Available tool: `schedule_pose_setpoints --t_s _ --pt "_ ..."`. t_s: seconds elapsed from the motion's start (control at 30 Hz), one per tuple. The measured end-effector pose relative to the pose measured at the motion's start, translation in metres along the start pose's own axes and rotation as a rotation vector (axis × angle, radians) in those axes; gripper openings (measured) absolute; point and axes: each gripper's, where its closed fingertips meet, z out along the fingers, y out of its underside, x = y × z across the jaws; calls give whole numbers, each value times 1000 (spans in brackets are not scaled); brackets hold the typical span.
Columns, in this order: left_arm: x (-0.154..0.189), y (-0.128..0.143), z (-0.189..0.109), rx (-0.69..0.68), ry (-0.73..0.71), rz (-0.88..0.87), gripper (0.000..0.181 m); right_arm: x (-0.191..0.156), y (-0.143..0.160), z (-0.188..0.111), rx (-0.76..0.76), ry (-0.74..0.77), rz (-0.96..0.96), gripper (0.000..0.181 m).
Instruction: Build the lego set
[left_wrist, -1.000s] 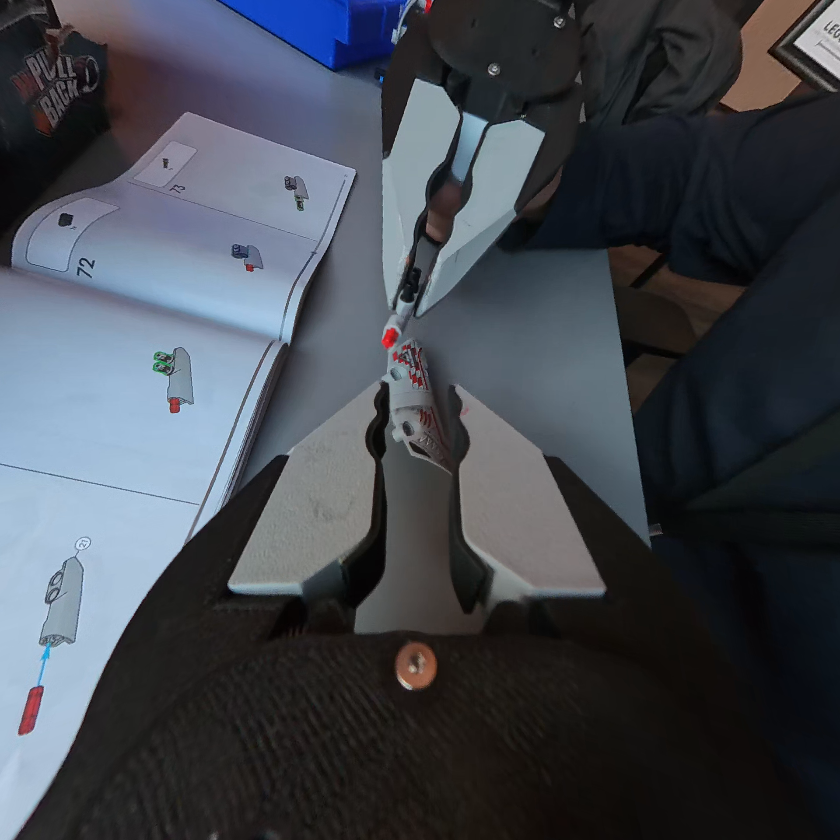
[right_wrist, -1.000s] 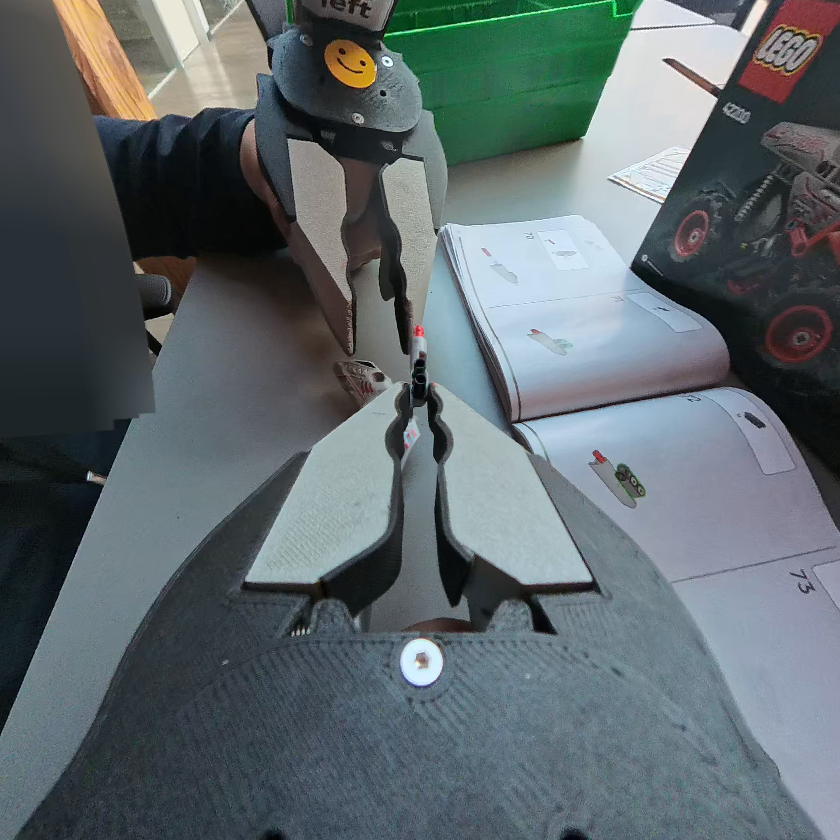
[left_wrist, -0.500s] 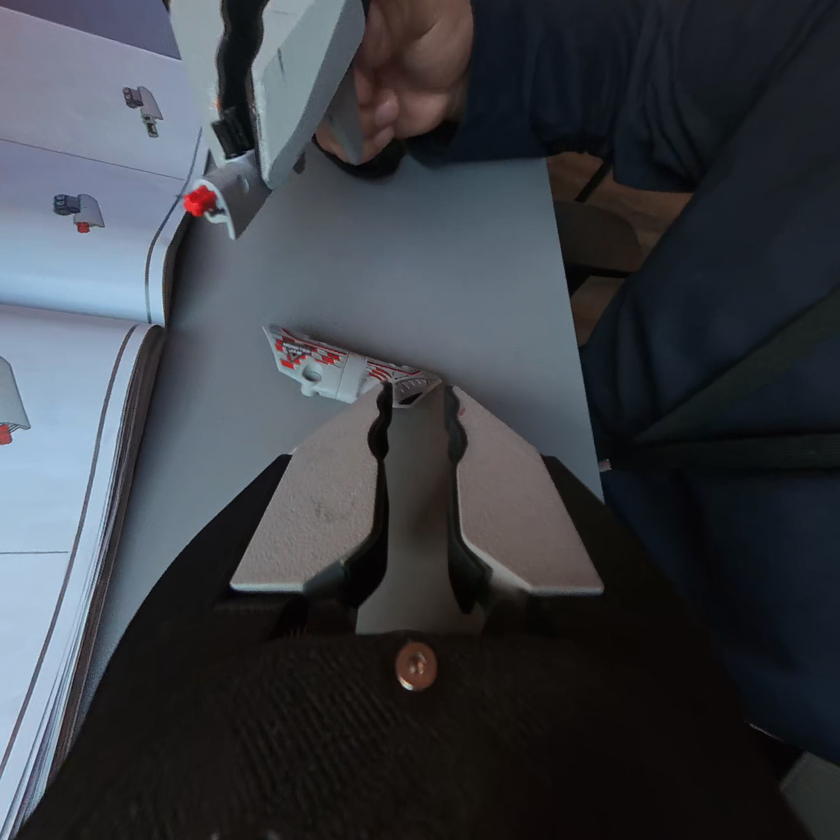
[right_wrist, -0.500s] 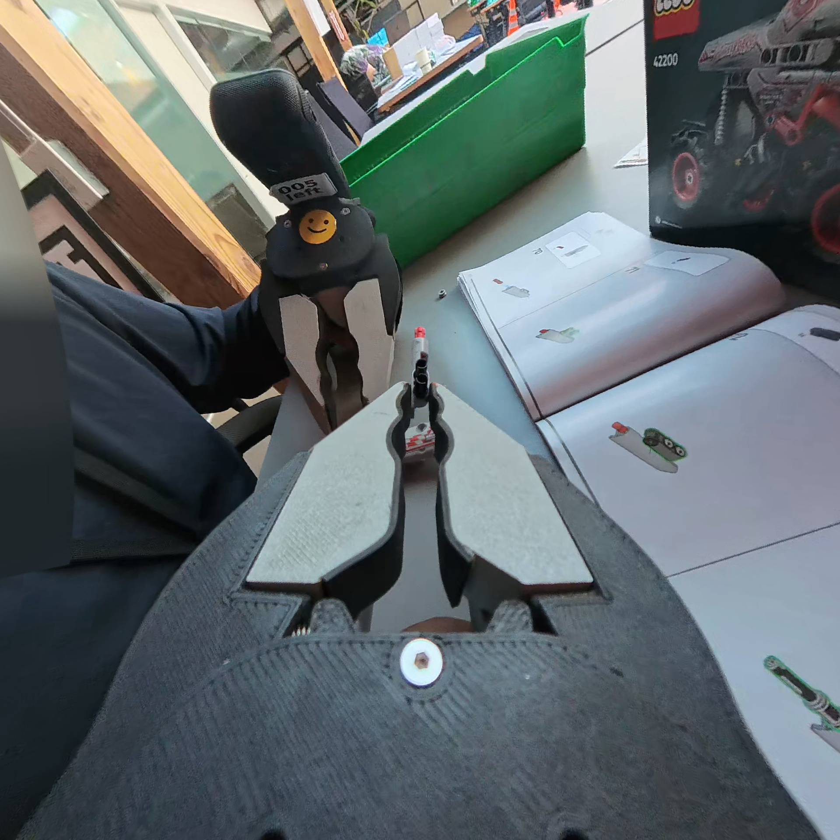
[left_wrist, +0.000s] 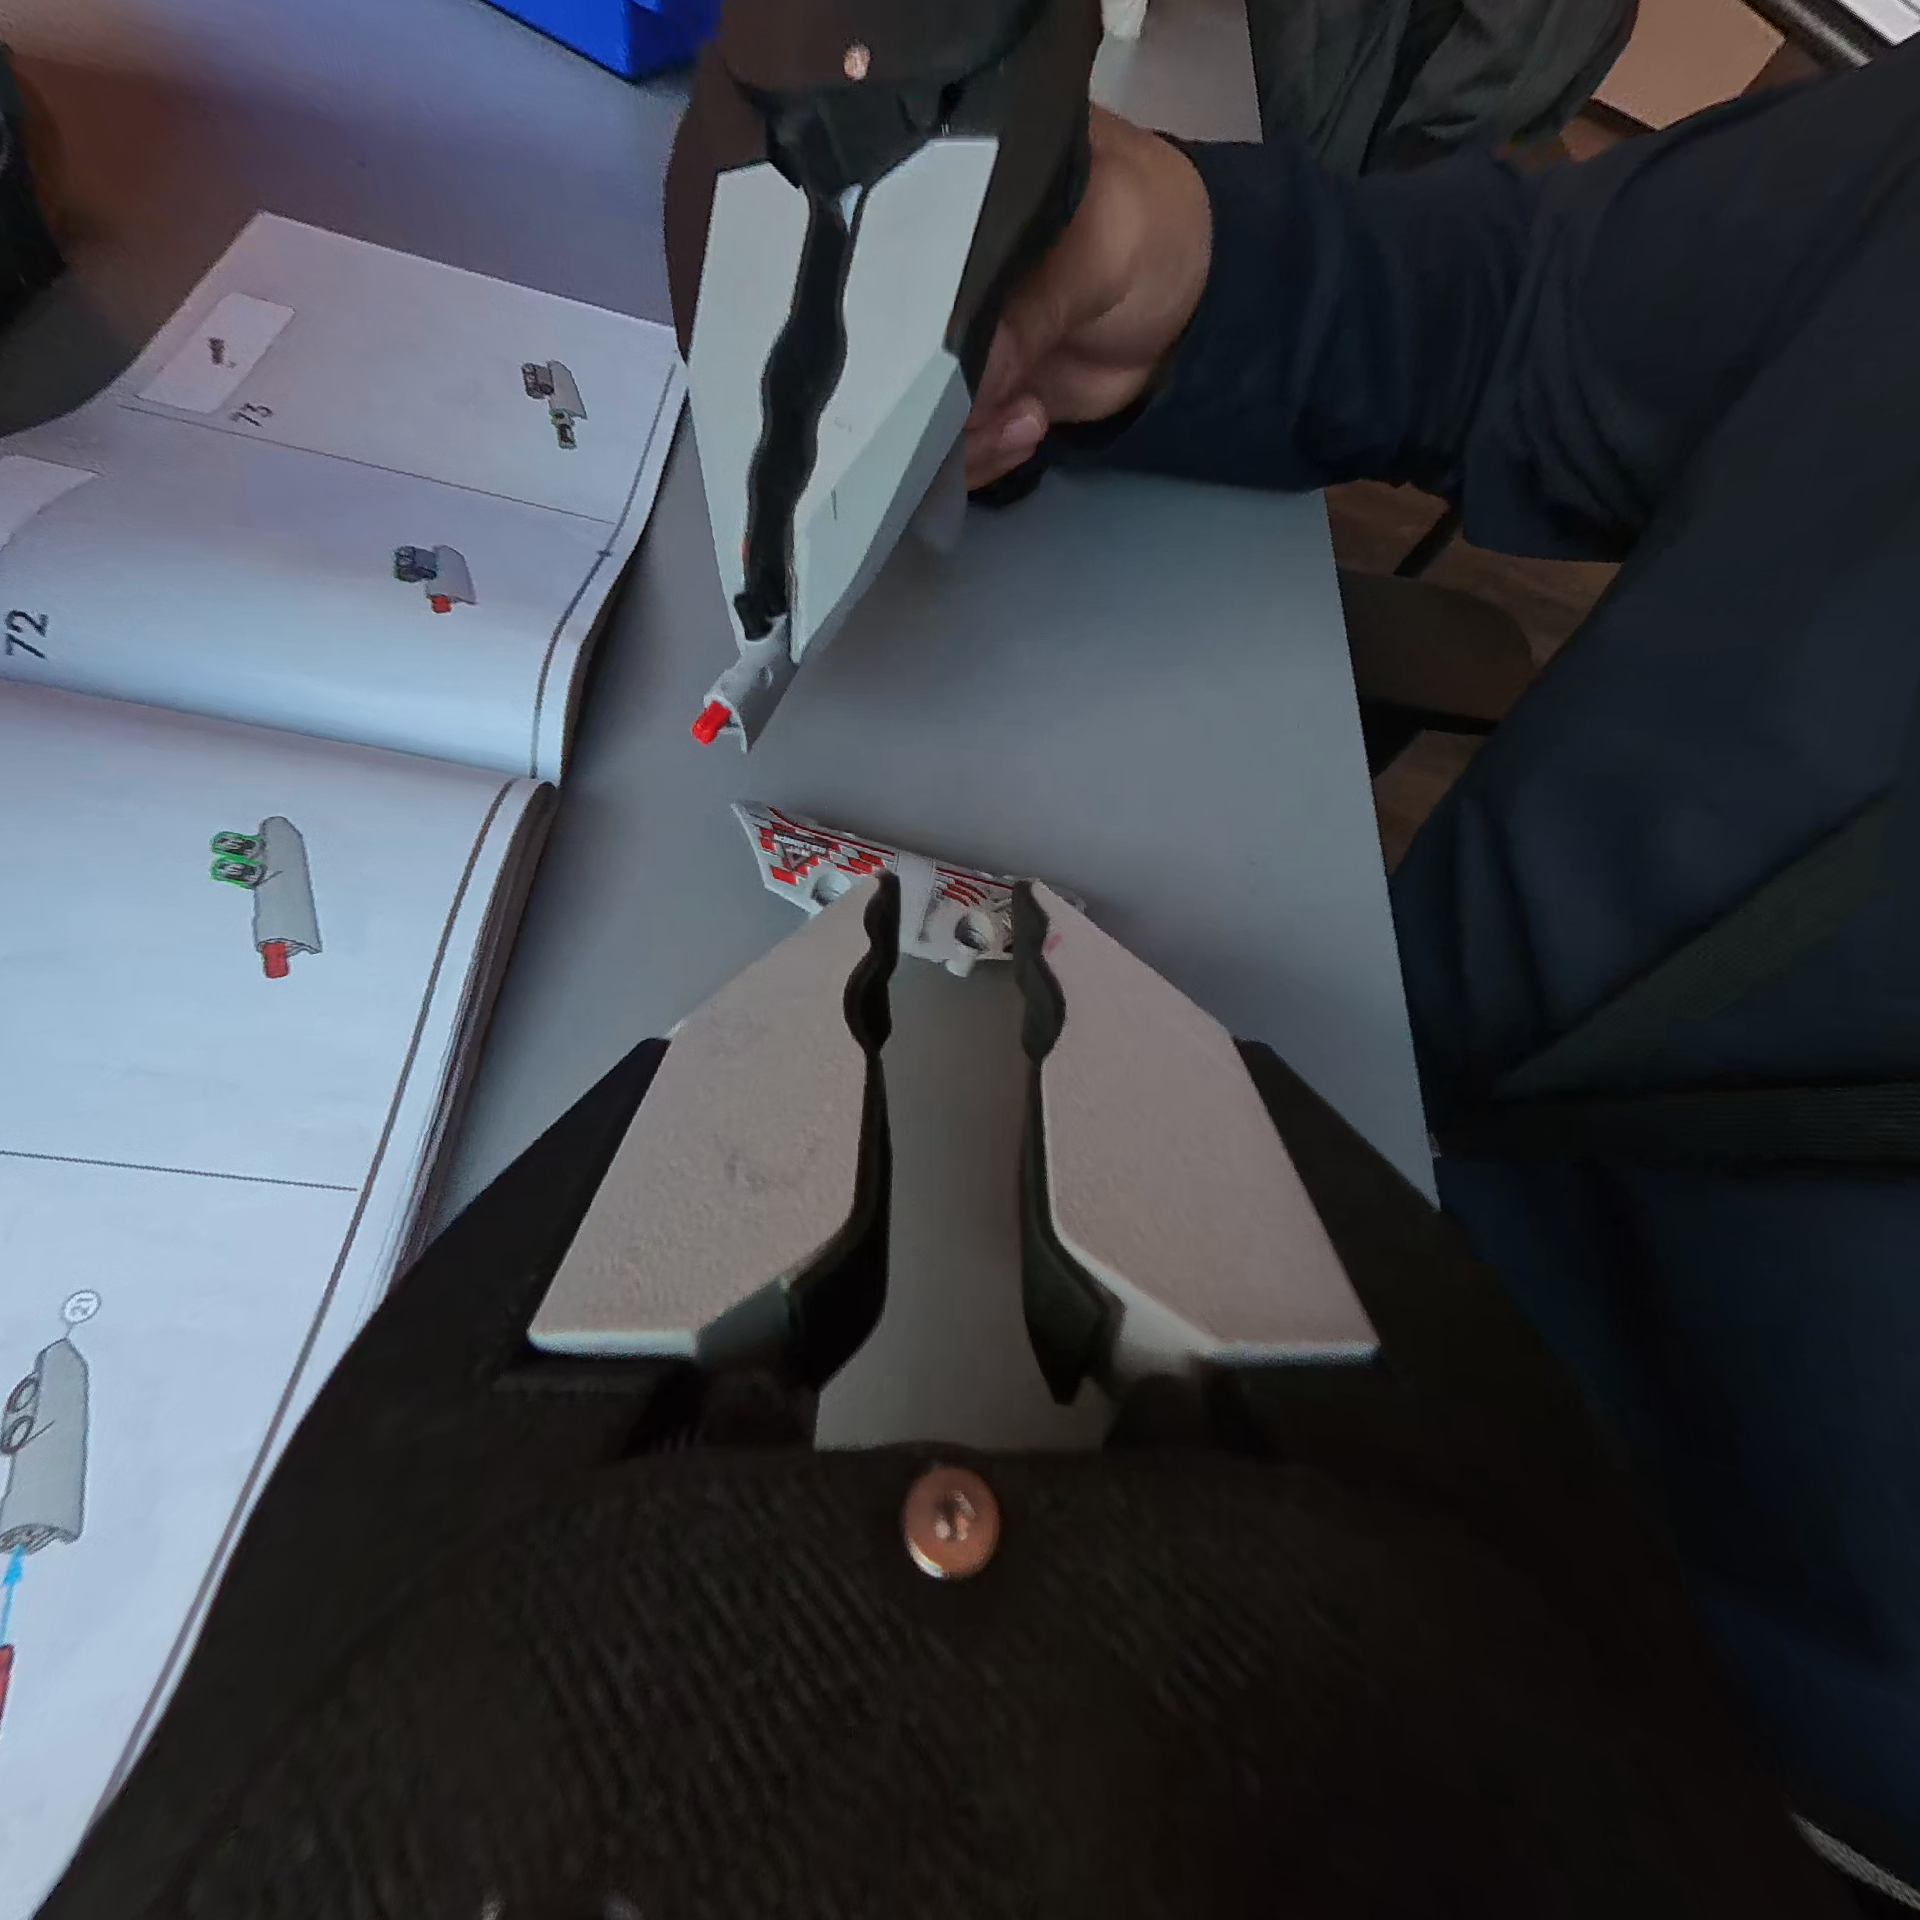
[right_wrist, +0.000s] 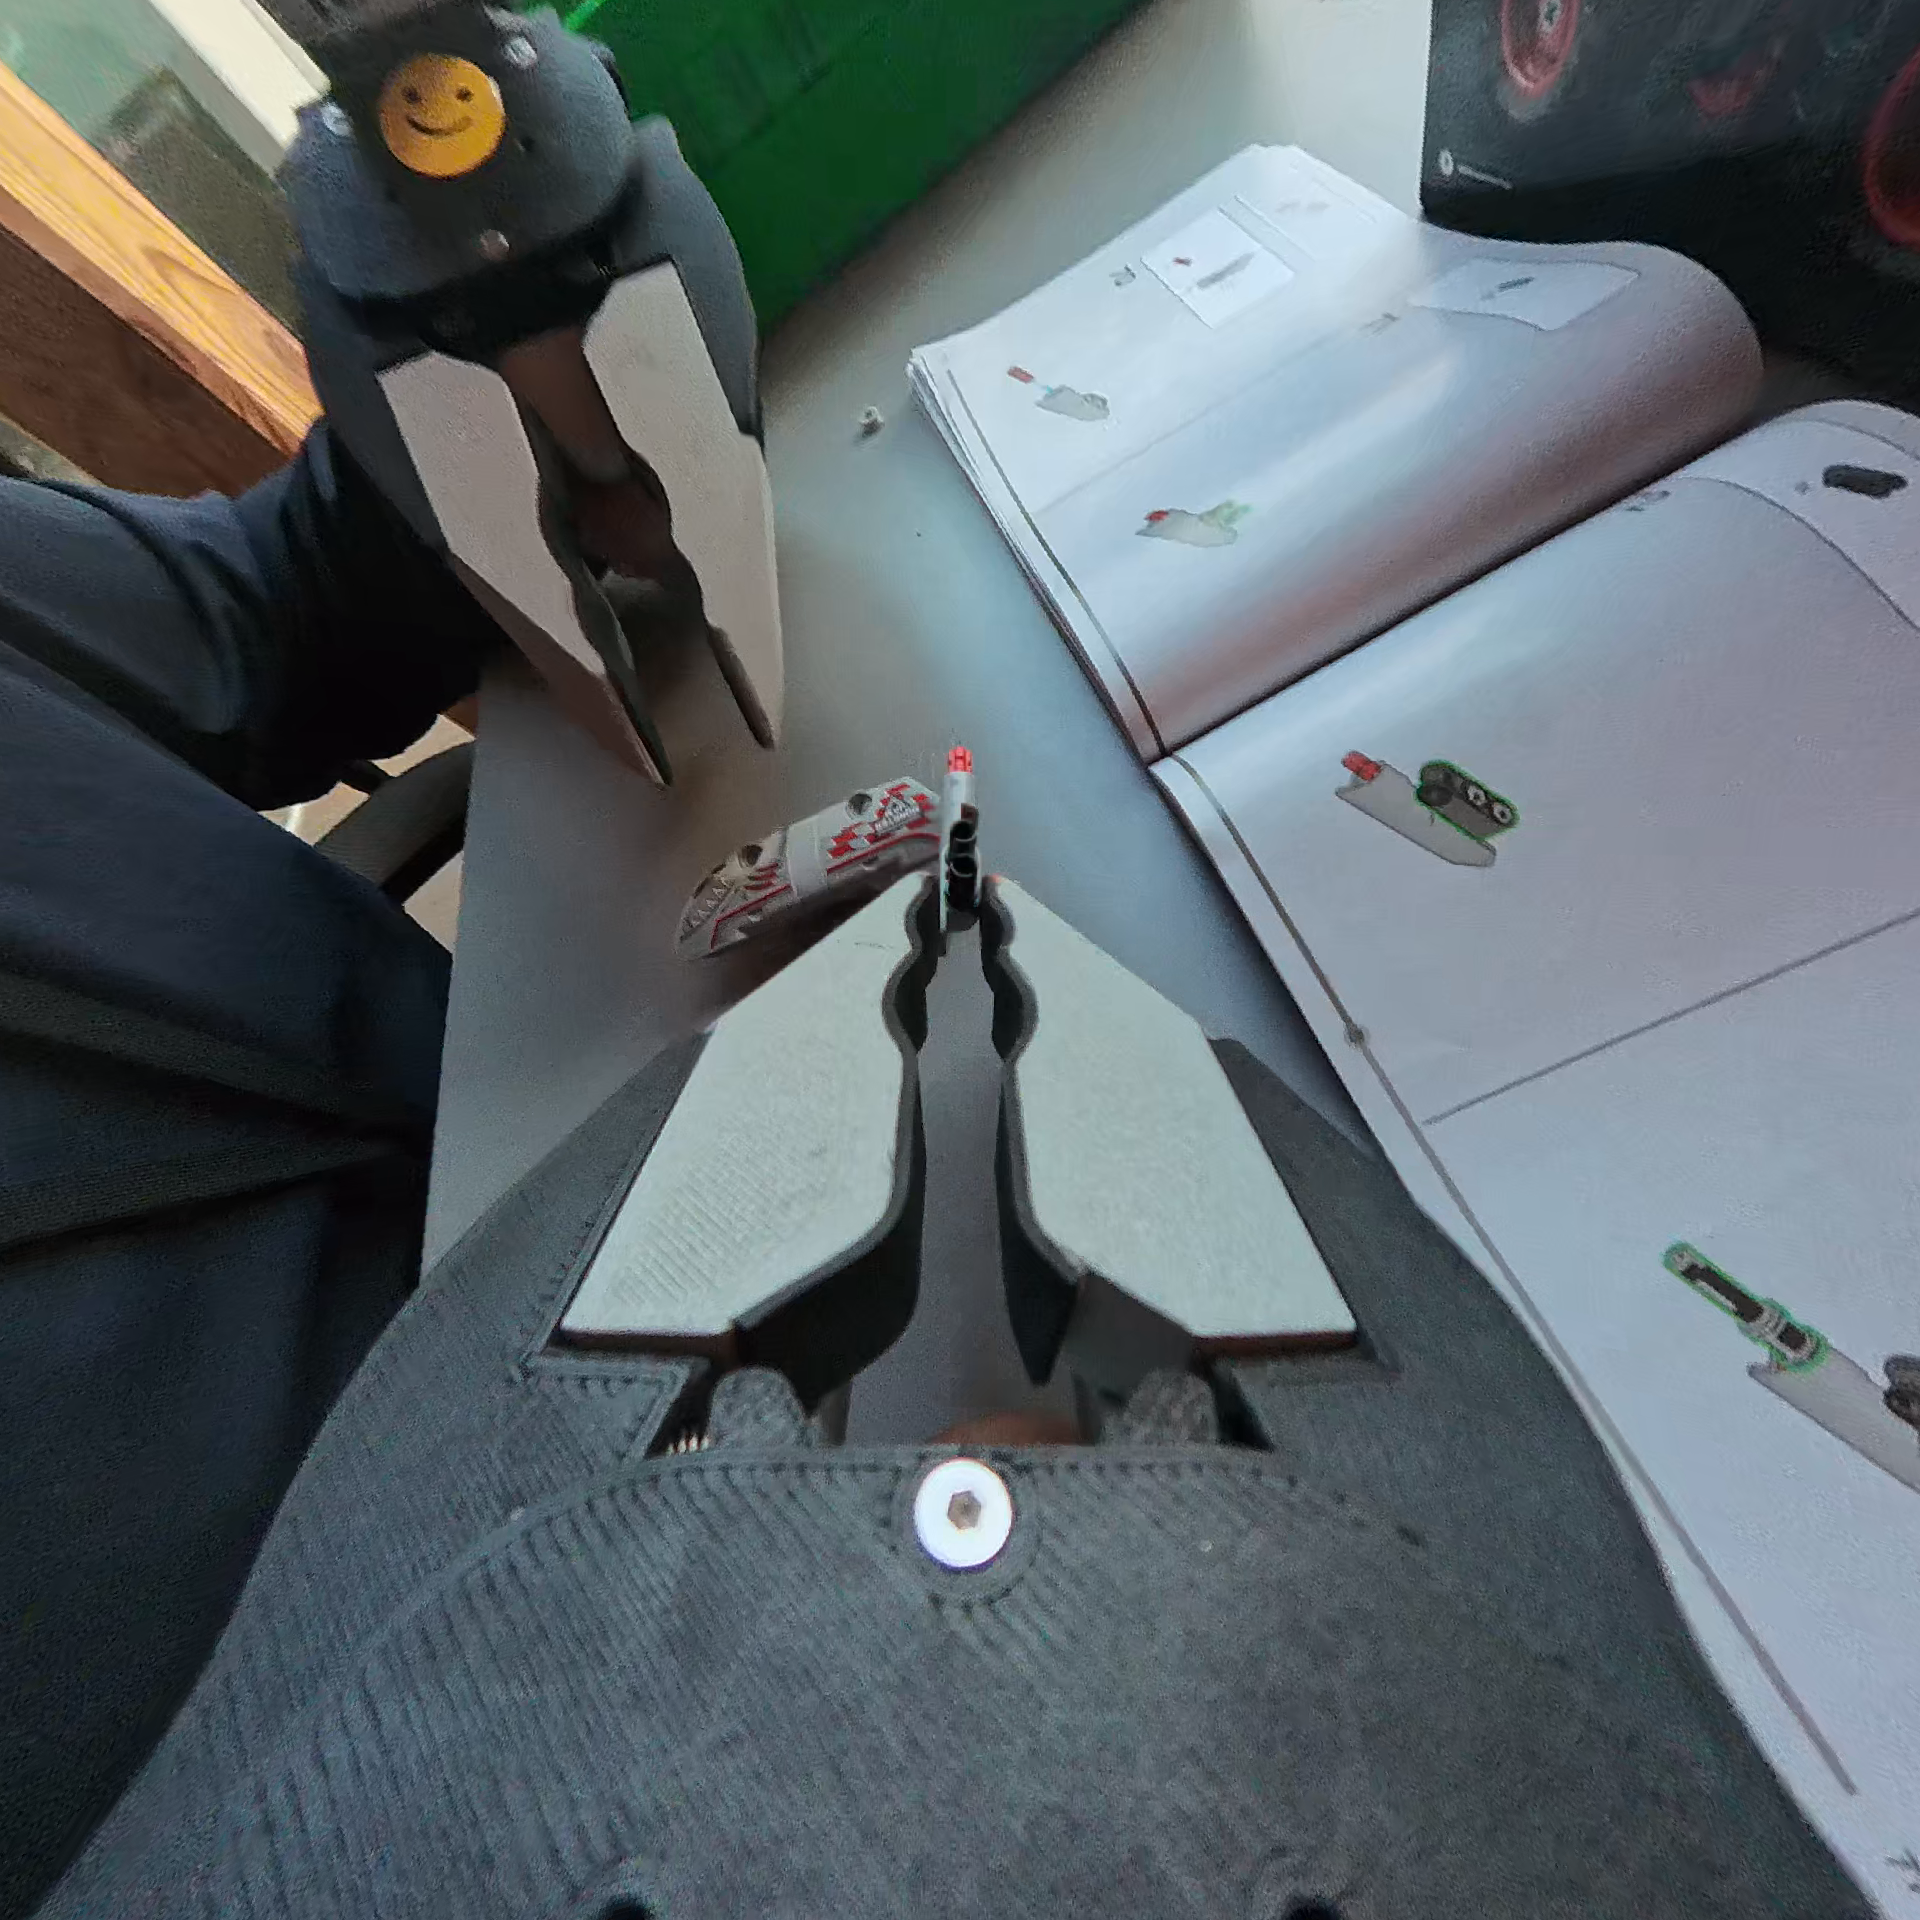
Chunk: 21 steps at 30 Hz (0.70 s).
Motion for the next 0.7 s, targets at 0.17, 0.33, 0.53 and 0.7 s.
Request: schedule_pose_setpoints --t_s 0.17,0.33,0.53,0.7 --pt "-7 -9 -7 55 -34 -8 17 8 11 -2 -68 52 46 4" --pt "-13 -11 -11 77 -51 -28 17 10 18 -2 -117 106 16 4" --pt "-17 -11 -11 70 -91 -2 18 12 25 -4 -181 177 0 4" --pt "-41 -23 -19 106 -340 99 21 -2 36 -6 -251 156 -12 4"
